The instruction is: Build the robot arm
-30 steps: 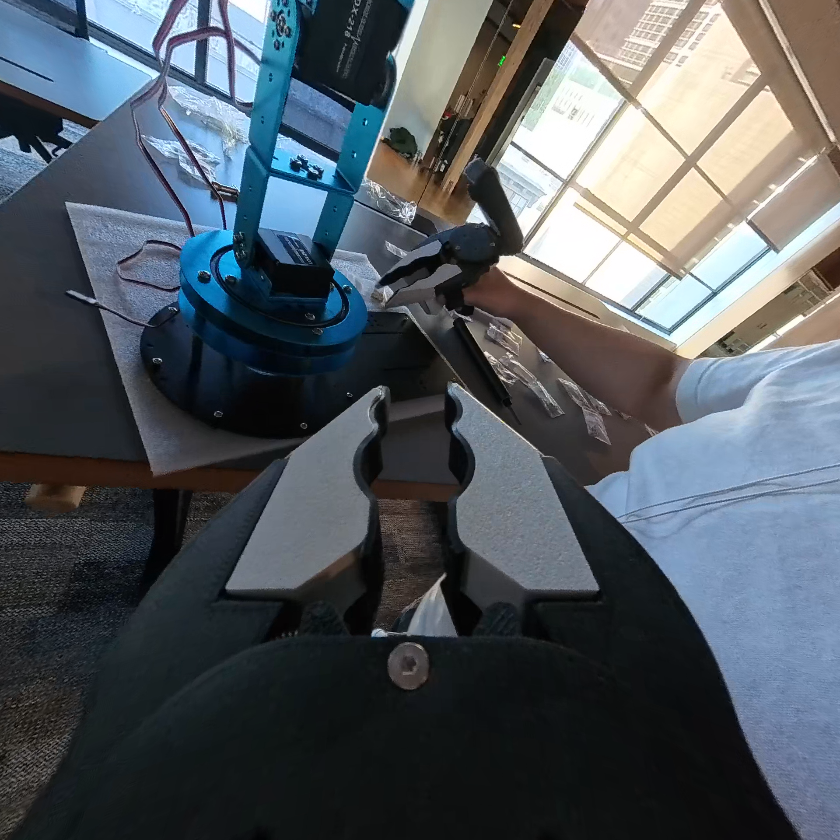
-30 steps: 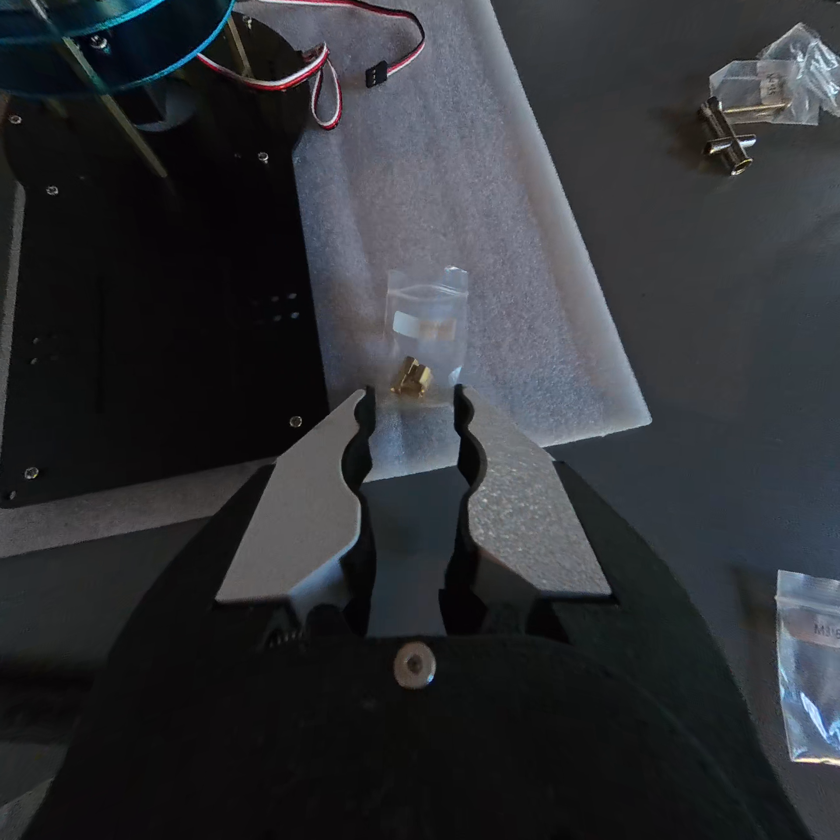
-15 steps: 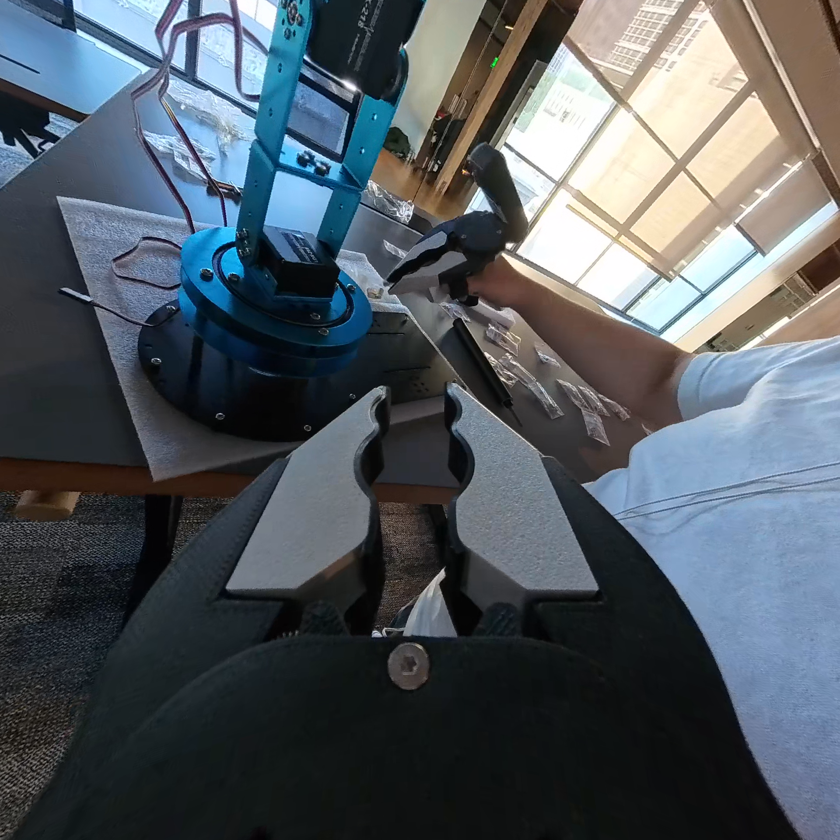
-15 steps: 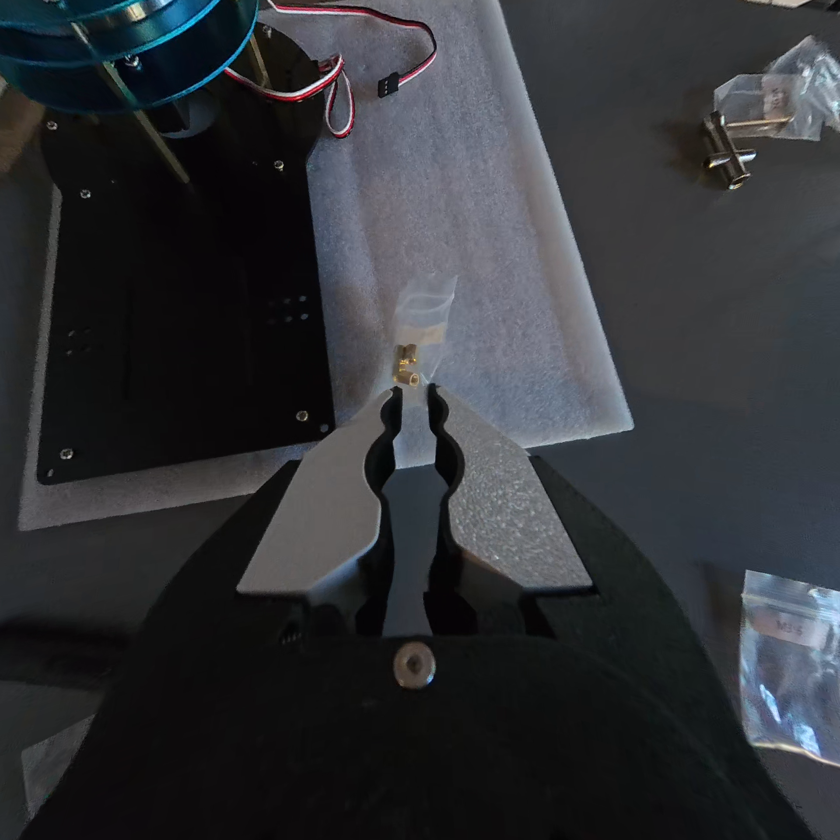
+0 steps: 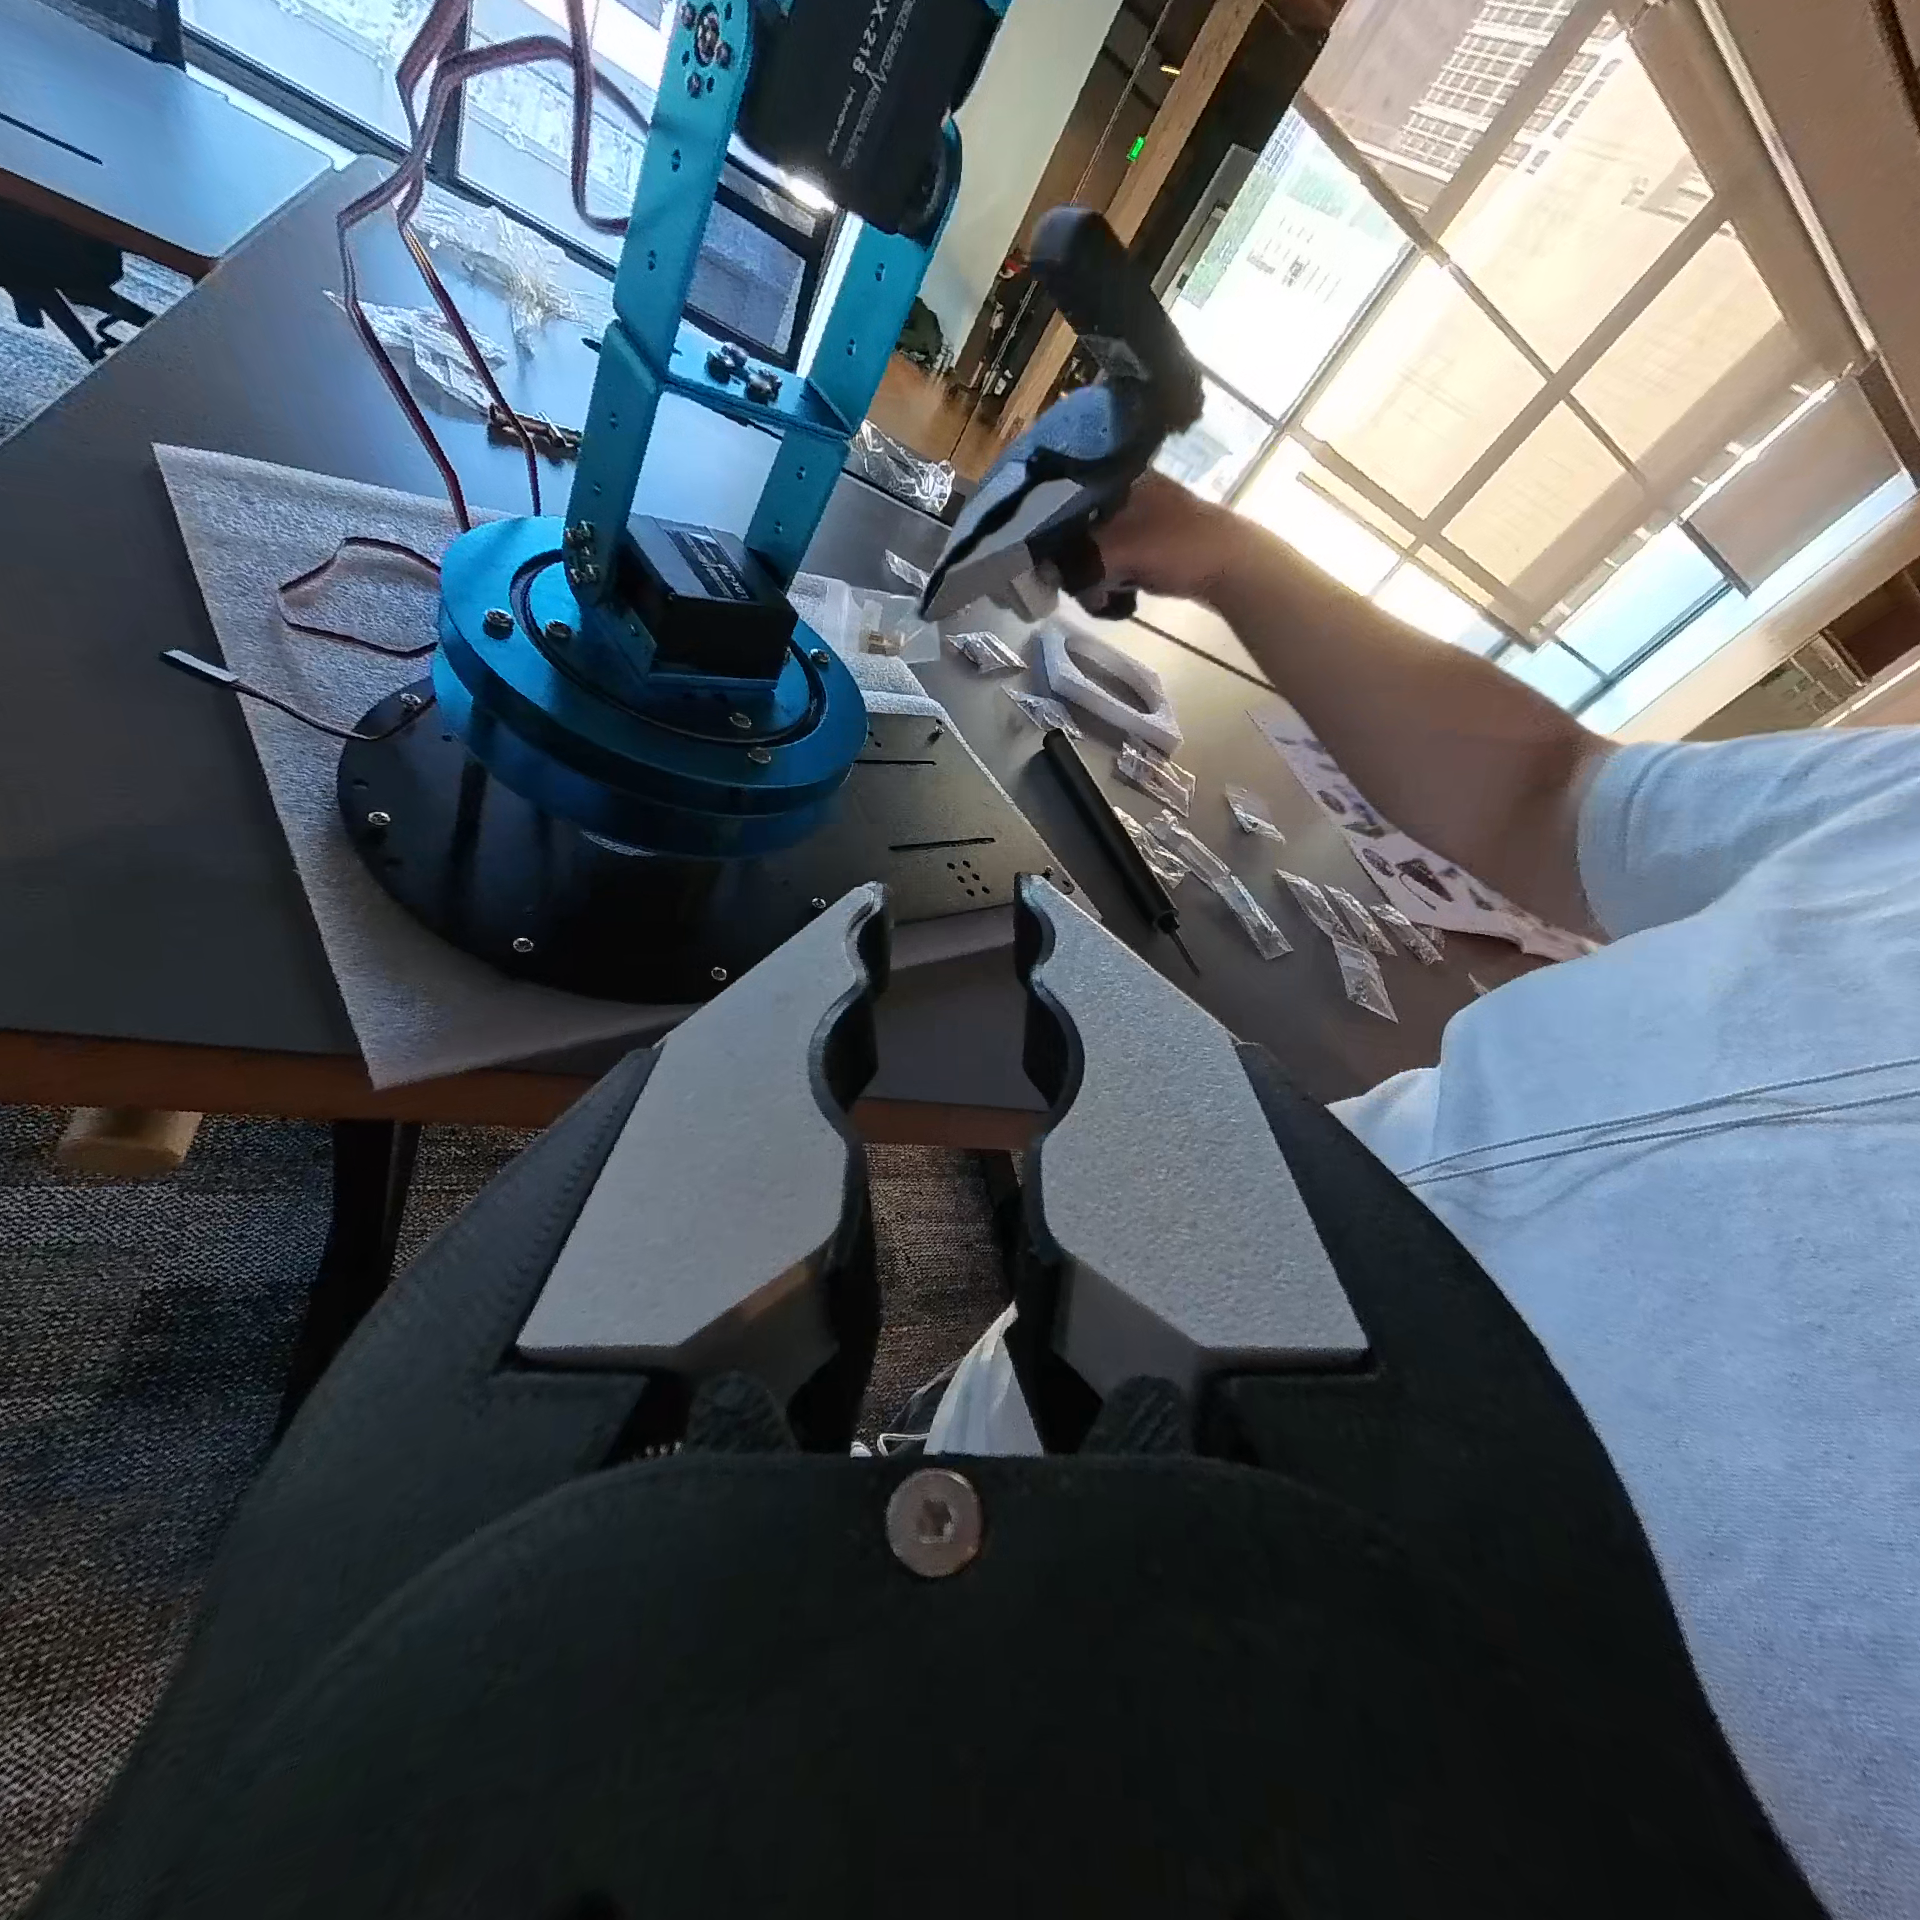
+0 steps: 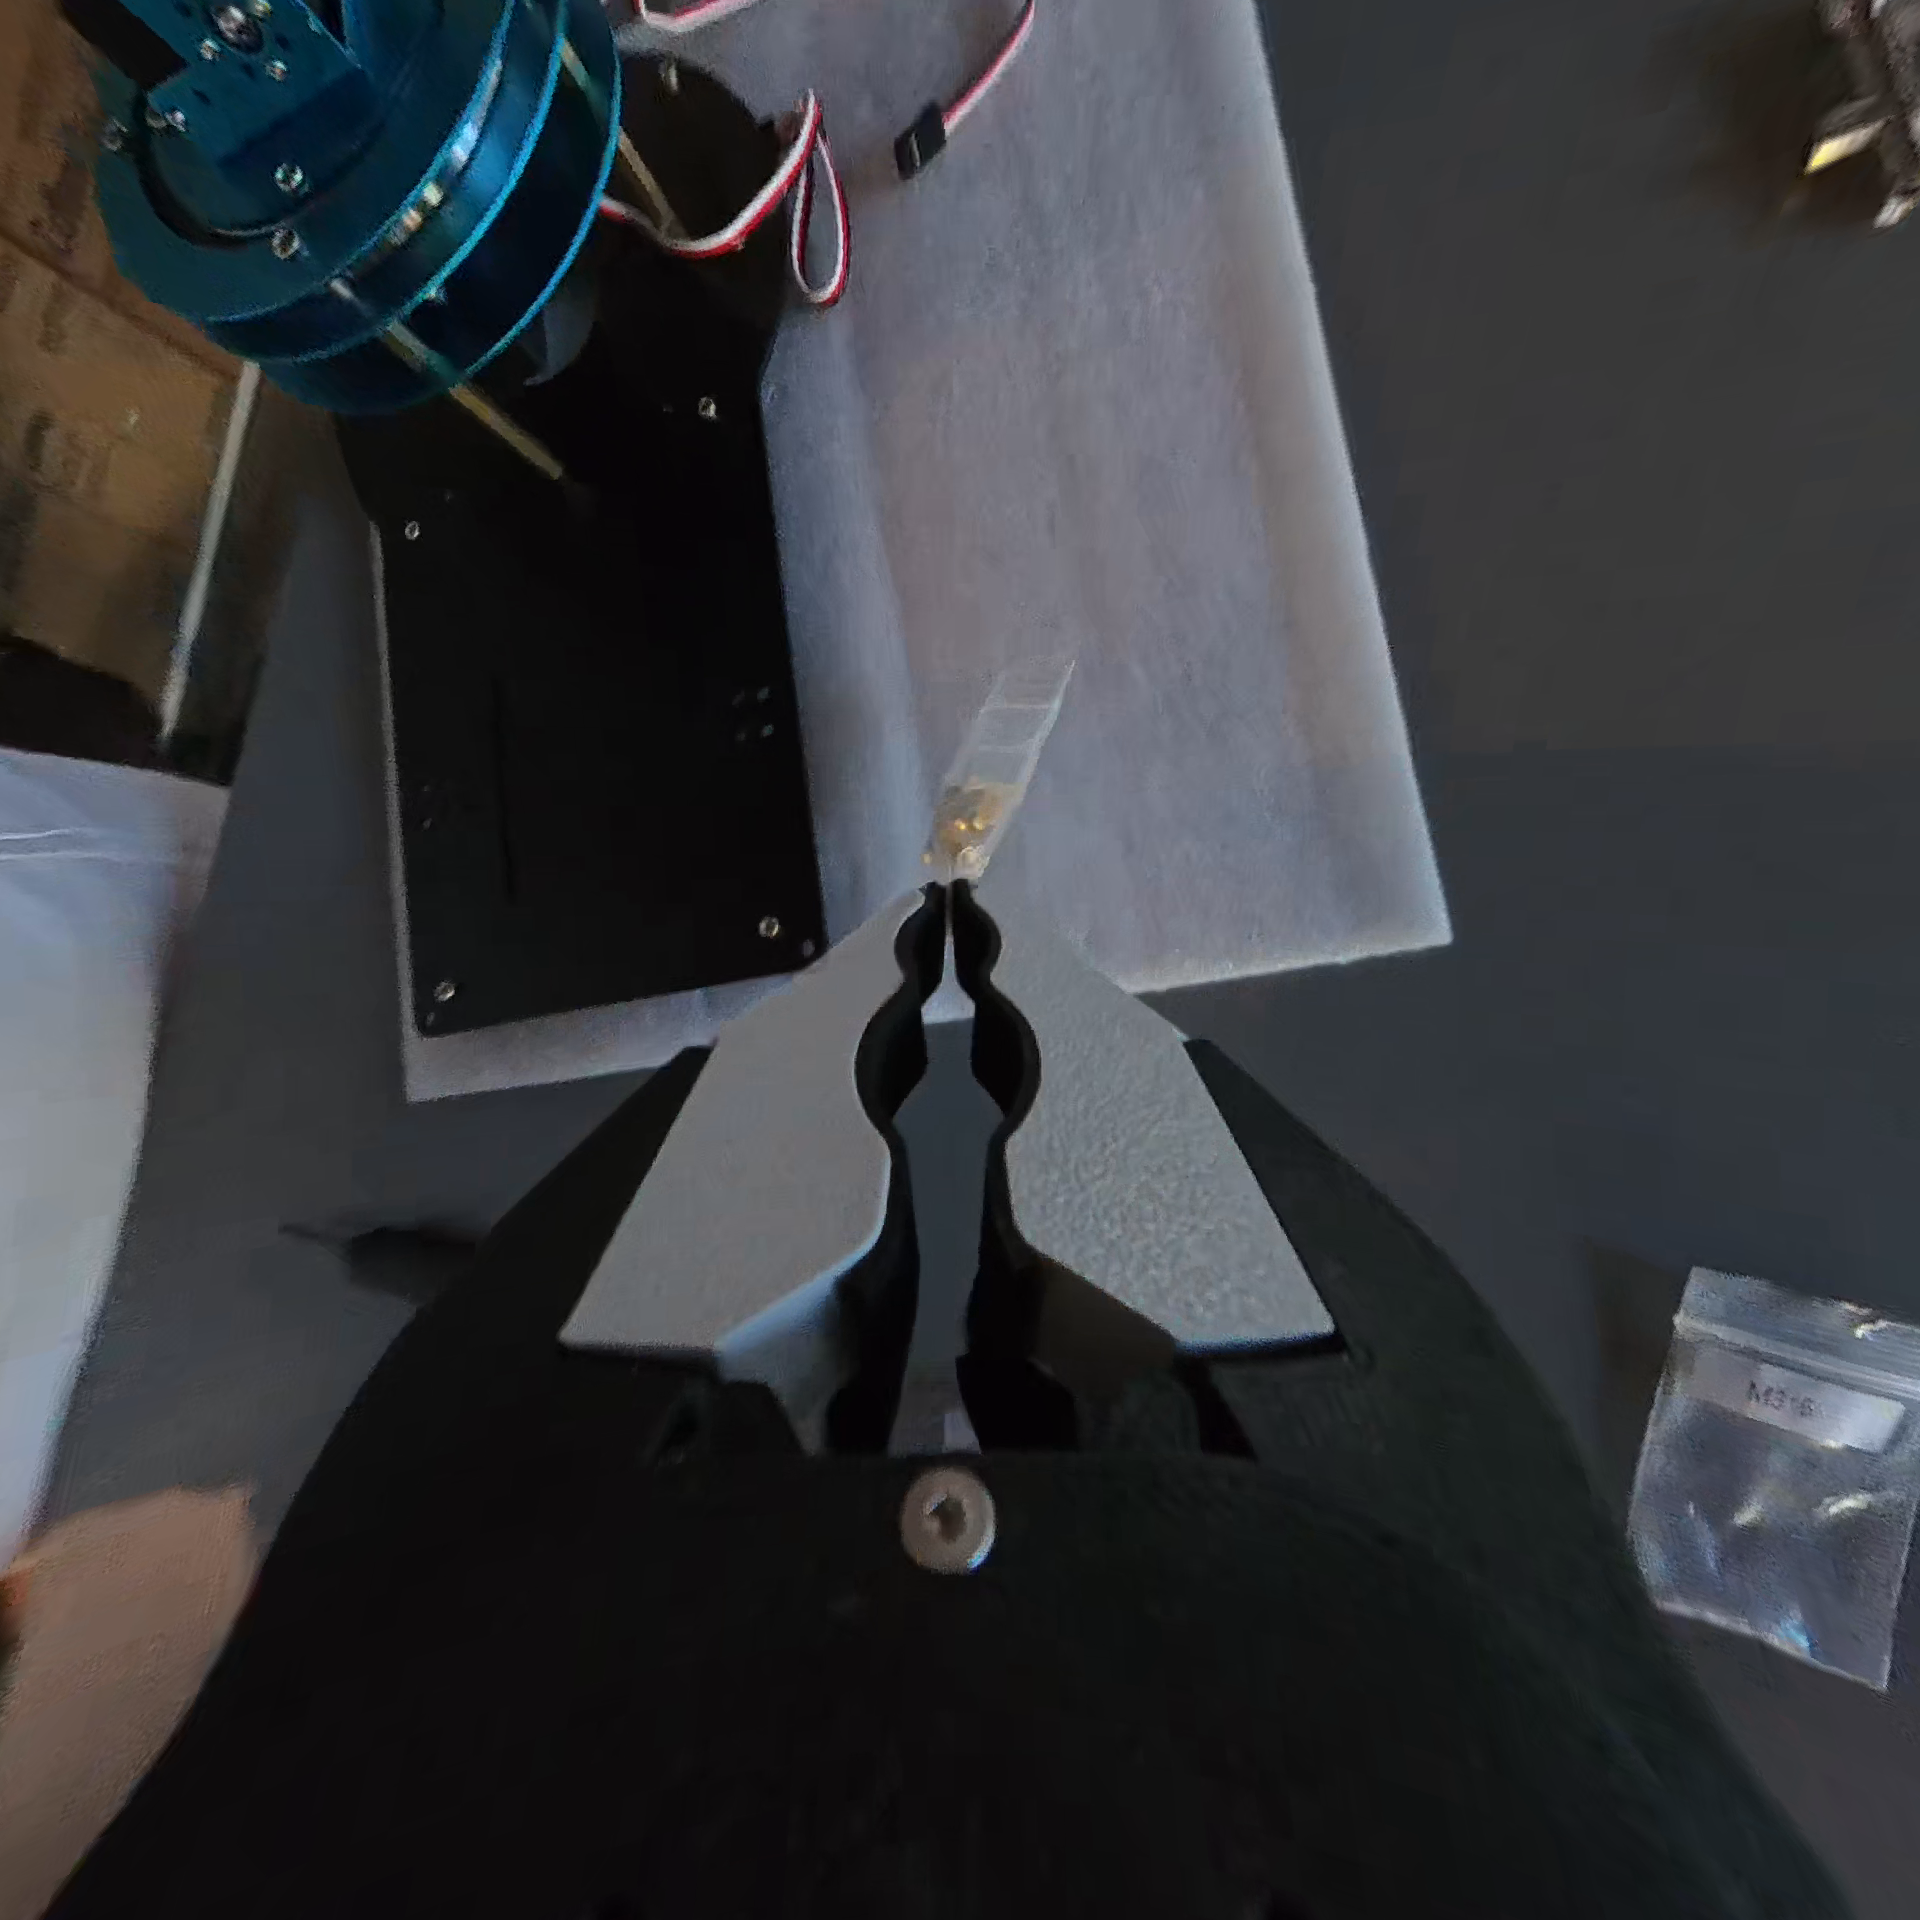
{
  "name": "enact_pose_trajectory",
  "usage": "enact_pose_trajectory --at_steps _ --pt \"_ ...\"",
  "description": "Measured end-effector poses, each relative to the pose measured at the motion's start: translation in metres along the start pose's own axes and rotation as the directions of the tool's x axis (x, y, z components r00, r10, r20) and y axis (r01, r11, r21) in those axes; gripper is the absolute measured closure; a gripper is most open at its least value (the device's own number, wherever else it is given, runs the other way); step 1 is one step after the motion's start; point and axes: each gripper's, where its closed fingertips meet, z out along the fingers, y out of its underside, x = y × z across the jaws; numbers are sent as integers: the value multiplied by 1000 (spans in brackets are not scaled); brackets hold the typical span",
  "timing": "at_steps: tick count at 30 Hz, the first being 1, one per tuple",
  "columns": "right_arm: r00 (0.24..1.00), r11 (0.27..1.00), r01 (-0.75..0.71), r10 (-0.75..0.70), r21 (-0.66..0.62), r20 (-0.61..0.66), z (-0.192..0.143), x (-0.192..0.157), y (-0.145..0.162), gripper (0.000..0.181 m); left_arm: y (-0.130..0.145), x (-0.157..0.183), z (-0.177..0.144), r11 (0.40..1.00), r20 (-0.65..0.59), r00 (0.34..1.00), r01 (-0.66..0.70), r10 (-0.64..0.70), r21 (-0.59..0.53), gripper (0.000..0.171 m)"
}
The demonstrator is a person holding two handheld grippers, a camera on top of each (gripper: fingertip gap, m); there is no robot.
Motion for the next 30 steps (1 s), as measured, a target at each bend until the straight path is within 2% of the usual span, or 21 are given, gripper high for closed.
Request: enact_pose_trajectory --at_steps 4,6,12,15,18,20,22,24,30 --pt "966 962 -182 214 -203 148 -5 -4 10 181 1 0 1 1000 -9 1000 5 -5 3 151" --pt "936 937 -241 293 -252 195 -4 -4 10 181 3 0 1 1000 -11 1000 7 -7 5 151" --pt "865 892 -300 404 -339 297 -4 -8 4 181 7 -5 -1 1000 -9 1000 27 -27 12 151" --pt "848 892 -294 410 -344 336 -5 -12 -4 181 7 -6 -2 999 -6 1000 29 -29 19 151" --pt "867 898 -293 394 -327 305 -3 -4 -11 181 7 -8 -2 999 -6 999 32 -32 24 151" --pt "846 894 -290 406 -341 345 -6 -10 -16 181 7 -9 -2 999 -9 999 34 -33 25 151" --pt "881 890 -276 385 -362 276 -3 -1 -11 181 7 -10 -1 999 -12 999 35 -35 25 151" --pt "865 881 -277 403 -383 300 -5 -5 -12 181 7 -10 0 999 -14 999 36 -36 23 151" --pt "881 866 -236 382 -440 280 -8 -6 -6 181 8 -12 0 999 -18 999 43 -43 22 151"
